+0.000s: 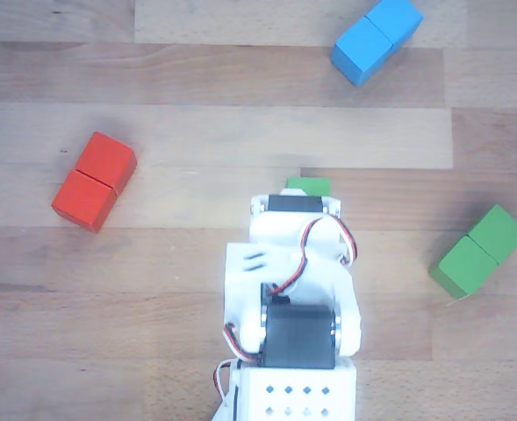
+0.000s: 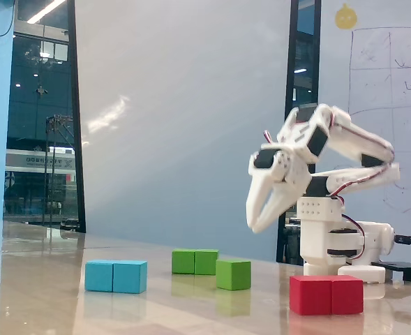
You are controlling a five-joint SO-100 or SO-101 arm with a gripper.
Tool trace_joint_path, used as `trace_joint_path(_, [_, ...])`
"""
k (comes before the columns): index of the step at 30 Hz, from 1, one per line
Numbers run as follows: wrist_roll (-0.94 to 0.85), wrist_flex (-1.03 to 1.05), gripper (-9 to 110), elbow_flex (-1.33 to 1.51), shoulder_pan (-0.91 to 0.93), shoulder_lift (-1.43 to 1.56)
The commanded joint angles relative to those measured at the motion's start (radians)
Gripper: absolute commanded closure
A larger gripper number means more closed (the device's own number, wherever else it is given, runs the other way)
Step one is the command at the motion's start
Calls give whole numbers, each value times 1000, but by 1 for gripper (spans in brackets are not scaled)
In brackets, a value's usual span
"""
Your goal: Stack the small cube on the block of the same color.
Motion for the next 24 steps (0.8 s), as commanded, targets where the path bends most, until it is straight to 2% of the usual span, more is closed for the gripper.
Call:
trace_joint_path(1, [-3,-28,101,-255,5,-224])
trace_joint_path(9, [-5,-26,101,-367,6,-565])
trace_joint_path(19, [-6,-26,100,-367,11,-653])
trace_joint_path(24, [-6,-25,92,-370,12,-672])
